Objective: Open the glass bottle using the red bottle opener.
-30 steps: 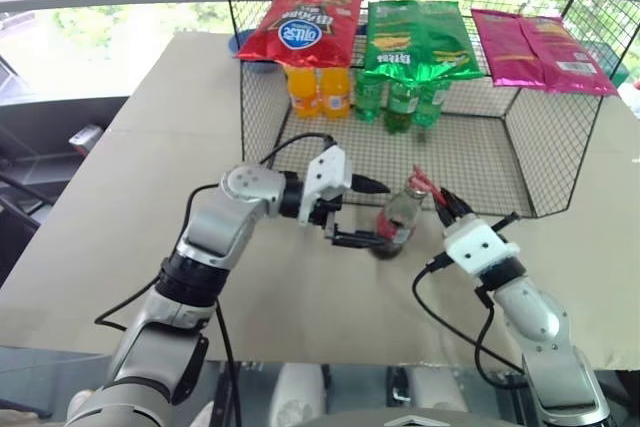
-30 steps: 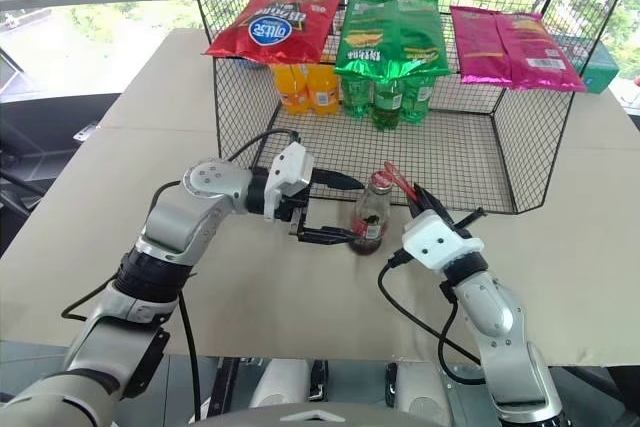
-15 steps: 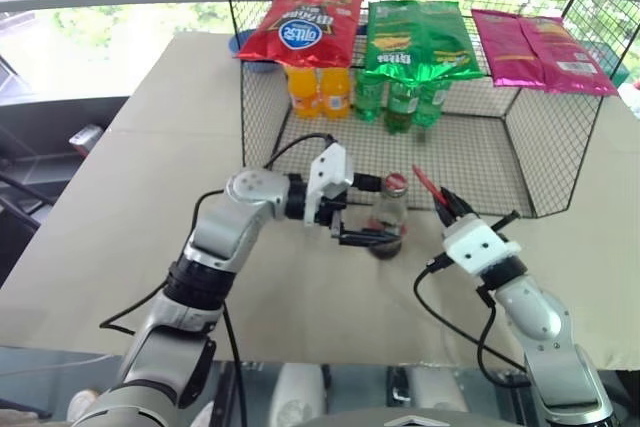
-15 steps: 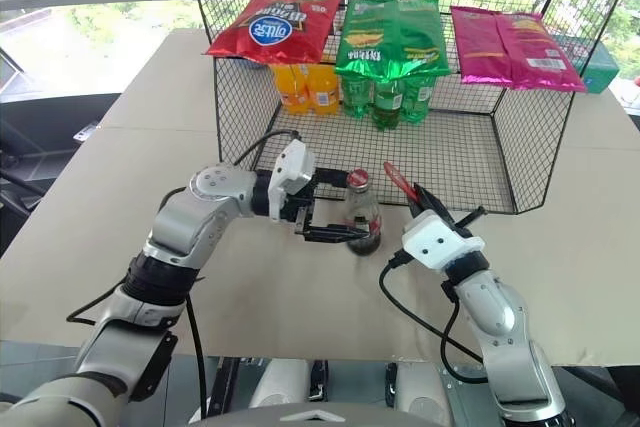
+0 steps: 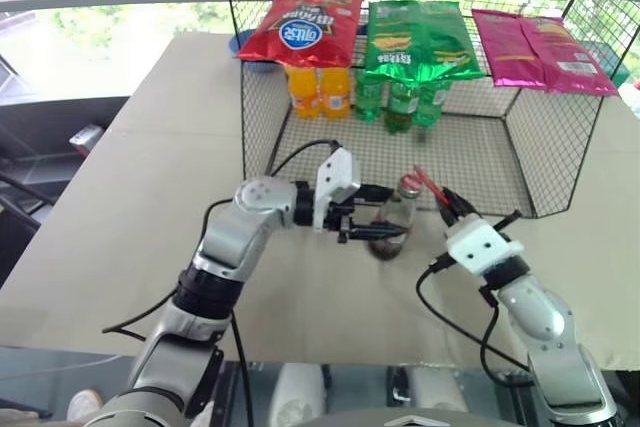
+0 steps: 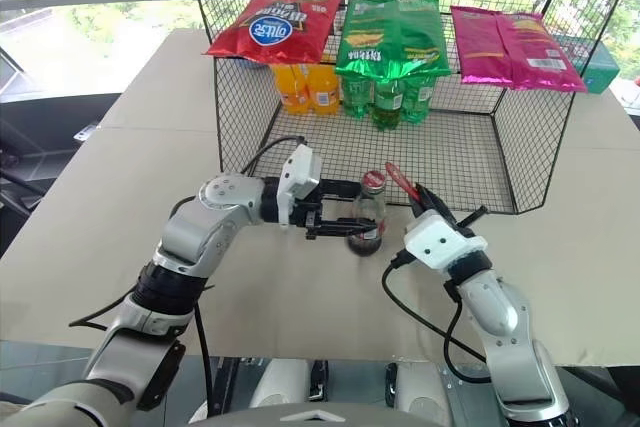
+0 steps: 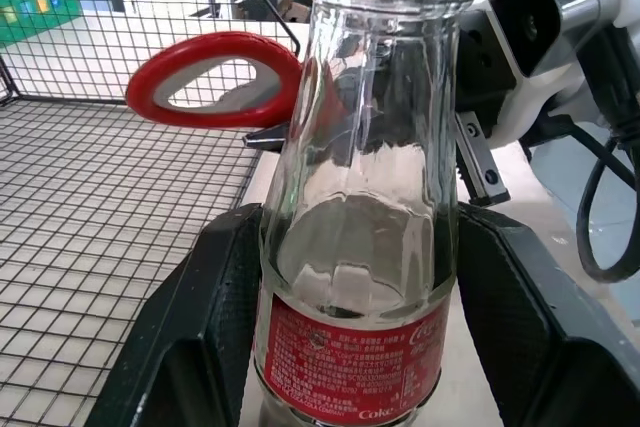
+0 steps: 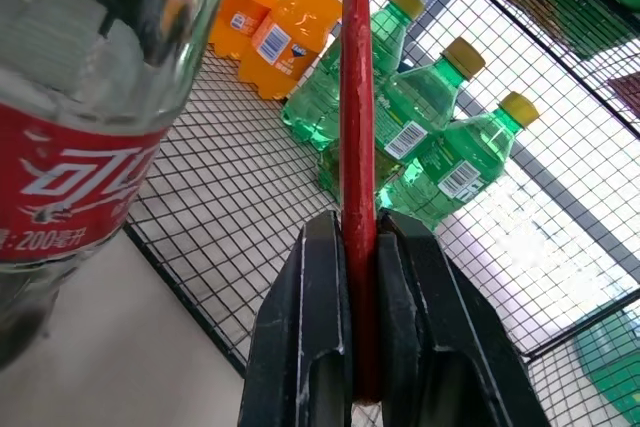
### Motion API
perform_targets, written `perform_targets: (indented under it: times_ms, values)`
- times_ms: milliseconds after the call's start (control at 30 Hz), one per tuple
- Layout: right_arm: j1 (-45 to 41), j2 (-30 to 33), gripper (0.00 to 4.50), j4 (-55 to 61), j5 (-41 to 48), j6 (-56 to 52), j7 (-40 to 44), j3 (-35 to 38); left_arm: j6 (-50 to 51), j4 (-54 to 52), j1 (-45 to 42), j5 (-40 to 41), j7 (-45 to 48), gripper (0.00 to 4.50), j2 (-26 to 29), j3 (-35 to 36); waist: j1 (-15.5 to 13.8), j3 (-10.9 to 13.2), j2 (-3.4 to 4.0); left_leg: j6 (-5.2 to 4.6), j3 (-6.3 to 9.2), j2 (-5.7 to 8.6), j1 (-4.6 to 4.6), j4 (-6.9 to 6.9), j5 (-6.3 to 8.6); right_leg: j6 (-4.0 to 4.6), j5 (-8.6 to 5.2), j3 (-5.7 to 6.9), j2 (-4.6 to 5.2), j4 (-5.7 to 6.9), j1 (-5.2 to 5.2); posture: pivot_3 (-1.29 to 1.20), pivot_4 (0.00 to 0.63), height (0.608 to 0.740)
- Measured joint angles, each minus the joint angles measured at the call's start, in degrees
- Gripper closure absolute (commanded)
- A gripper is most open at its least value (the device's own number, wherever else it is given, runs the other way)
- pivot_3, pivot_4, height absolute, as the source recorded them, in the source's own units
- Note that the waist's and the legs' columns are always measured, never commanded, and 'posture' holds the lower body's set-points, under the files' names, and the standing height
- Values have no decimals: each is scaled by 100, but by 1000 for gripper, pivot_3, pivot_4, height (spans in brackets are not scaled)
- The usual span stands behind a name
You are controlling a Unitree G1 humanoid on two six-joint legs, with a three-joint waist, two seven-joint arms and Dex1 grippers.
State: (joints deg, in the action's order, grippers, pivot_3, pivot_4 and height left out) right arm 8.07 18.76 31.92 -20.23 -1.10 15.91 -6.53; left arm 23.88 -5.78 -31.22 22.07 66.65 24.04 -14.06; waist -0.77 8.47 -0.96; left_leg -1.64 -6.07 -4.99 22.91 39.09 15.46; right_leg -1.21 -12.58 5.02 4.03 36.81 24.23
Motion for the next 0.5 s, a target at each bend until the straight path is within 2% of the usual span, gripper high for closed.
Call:
perform_targets:
  times_ms: [300, 500]
  values:
    - [193, -172, 4500, 761, 152, -148, -32, 348, 56, -34, 8, -2, -86, 1786, -64, -12, 2, 0, 0, 0, 1, 0, 0, 0, 0, -5, 3, 0, 0, 0, 0, 0, 150, 740]
    - [144, 47, 4500, 1284, 190, -91, 187, 298, -131, 92, 15, -1, 17, 1786, -60, -1, 3, 0, 0, 0, 1, 0, -1, 1, 0, 1, -1, 0, 0, 0, 0, 0, 150, 740]
